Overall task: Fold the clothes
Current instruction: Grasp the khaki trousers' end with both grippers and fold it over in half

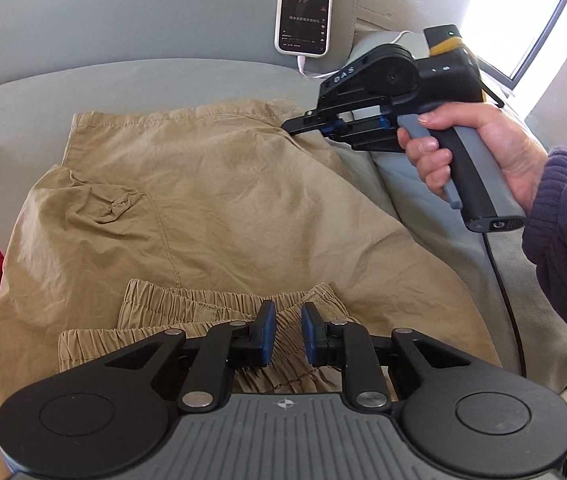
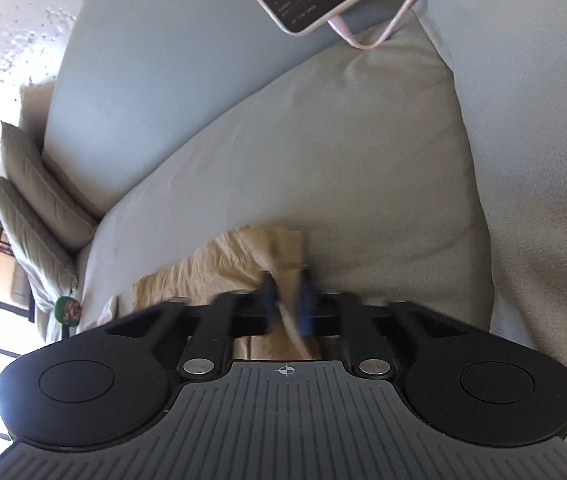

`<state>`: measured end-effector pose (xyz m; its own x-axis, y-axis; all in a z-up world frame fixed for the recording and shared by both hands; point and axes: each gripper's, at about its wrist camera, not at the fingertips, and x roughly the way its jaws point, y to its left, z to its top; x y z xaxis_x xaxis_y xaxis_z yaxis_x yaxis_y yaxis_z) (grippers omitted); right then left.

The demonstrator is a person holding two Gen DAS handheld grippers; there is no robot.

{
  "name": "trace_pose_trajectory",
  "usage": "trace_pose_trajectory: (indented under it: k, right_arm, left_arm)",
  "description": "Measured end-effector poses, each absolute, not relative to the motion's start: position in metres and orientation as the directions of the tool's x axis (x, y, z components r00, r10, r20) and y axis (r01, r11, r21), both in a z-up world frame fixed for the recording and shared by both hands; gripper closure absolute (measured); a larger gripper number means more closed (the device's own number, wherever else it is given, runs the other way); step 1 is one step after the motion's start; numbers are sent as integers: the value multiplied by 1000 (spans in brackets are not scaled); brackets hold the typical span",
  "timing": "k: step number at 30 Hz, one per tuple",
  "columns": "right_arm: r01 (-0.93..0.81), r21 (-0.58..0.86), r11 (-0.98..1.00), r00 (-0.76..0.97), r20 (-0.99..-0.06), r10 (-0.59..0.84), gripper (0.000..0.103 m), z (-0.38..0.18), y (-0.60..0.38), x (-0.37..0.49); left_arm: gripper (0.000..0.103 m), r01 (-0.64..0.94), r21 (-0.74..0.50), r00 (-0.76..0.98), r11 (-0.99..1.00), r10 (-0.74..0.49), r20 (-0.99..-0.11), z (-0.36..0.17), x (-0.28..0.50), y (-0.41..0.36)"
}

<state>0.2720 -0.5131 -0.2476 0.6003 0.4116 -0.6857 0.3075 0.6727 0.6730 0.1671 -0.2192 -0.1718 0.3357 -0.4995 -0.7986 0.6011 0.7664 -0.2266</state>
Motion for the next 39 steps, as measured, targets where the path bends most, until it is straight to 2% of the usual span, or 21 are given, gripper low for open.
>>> trace_pose_trajectory:
  k: [4,10,12,13,14,19,26,30,33,39]
  right_arm:
    - [220,593,775,648,-683,338,101,-220,-492,268]
    - [38,486,873,740,-600,303,102,-137,-451,221]
    - [-23,448,894,753,-580,310,102,-109,-431,196]
    - [-49,429,902,758,-572,313,102,-97,-426,179]
    - [-74,410,909,763,-564,316,102,-86,-421,160]
    - [-162,301,940,777,-548,310,102,-52,-389,71]
    - [-220,172,960,745,-606,280,102,-70,-339,-30]
    - [-205,84,975,683,-701,204,101,-113,-328,-70]
    - [-168,56,984,668,-728,156,100,-125,-327,-85]
    - [-80,134,988,651,-743,153,88,-109,-341,-107]
  left_arm:
    - [84,592,-229,348,773,-501,-793,-170,165,-217]
    - [82,573,-237,366,784,-504,-783,-166,163,-213]
    - [85,508,-304,369,806,-523,-769,-154,157,-196]
    - [83,471,-350,366,810,-540,-758,-146,151,-184]
    - [72,438,-387,366,811,-554,-748,-138,146,-172]
    - [62,355,-419,421,836,-543,-727,-98,106,-103]
    - [59,247,-439,483,864,-503,-717,-73,52,-25]
    - [59,242,-420,482,875,-484,-730,-79,39,-10]
    - [59,239,-415,484,878,-478,-733,-84,38,-10]
    - [59,288,-372,518,883,-470,-715,-81,51,-29]
